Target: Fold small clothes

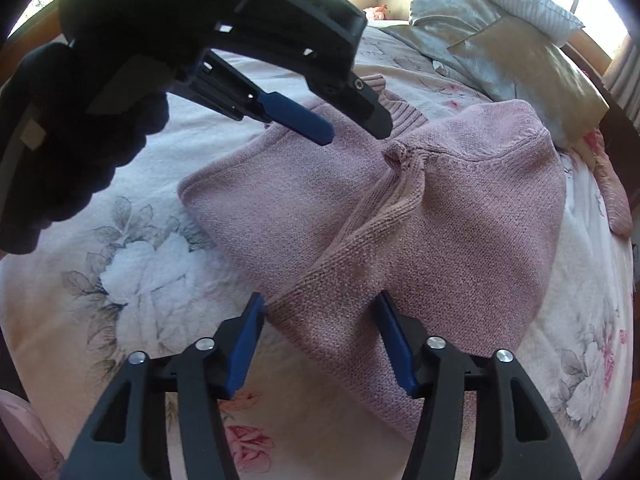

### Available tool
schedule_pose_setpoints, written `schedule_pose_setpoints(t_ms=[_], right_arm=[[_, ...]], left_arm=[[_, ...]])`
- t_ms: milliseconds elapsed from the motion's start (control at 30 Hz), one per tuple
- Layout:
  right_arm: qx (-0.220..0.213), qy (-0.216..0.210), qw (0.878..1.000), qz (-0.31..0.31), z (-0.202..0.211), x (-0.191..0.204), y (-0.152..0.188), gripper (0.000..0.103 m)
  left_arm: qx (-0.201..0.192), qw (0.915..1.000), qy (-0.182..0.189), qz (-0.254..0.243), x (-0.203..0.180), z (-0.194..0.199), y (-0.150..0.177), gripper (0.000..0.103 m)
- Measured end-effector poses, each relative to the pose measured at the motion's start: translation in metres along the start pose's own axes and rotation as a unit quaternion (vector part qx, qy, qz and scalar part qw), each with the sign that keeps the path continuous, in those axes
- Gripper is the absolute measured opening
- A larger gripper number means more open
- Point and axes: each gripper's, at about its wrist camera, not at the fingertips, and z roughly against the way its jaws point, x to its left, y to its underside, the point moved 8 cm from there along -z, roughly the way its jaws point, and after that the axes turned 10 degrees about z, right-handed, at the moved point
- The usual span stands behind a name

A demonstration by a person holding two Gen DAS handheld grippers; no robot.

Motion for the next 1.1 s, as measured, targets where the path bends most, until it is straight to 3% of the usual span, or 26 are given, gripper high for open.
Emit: schedule_pose_setpoints(t_ms=[33, 100, 200, 267, 400, 533, 767, 867, 1033, 1100], right_arm=[[-0.004, -0.011, 1.000, -0.007, 0.000, -0.002, 0.001, 0.051], [-0.013, -0.037, 0.999, -0.024, 0.001, -0.007, 0.002, 0.031], [-0.033, -0.077, 0.994, -0.064, 0.008, -0.021, 0.004, 0.018], [-0.055, -0.112, 0.987, -0.096, 0.017, -0.029, 0.005, 0.016], [-0.111, -0.179, 0.965, -0.156, 0.047, -0.042, 0.007, 0.015], [-0.146, -0.208, 0.949, -0.184, 0.066, -0.054, 0.010, 0.015], [-0.185, -0.220, 0.938, -0.194, 0.084, -0.066, 0.016, 0.015], [-0.198, -0.222, 0.934, -0.197, 0.088, -0.070, 0.023, 0.015], [-0.202, -0.229, 0.930, -0.206, 0.085, -0.070, 0.030, 0.015], [-0.202, -0.231, 0.929, -0.206, 0.084, -0.066, 0.027, 0.015]], left_arm=[[0.003, 1.0000, 0.000, 0.003, 0.001, -0.003, 0.000, 0.047], [0.007, 0.9999, 0.004, 0.009, 0.001, -0.008, 0.000, 0.047], [0.011, 0.9997, 0.013, 0.019, -0.001, -0.015, 0.001, 0.048], [0.015, 0.9993, 0.021, 0.027, -0.003, -0.020, 0.000, 0.048], [0.012, 0.9978, 0.039, 0.052, -0.005, -0.028, -0.011, 0.048], [0.010, 0.9938, 0.074, 0.083, -0.012, -0.040, -0.024, 0.048], [0.047, 0.9845, 0.110, 0.129, -0.028, -0.083, -0.033, 0.048], [0.045, 0.9831, 0.115, 0.135, -0.036, -0.090, -0.034, 0.049], [0.033, 0.9877, 0.113, 0.103, -0.054, -0.090, -0.040, 0.027], [0.028, 0.9898, 0.109, 0.088, -0.059, -0.087, -0.043, 0.024]])
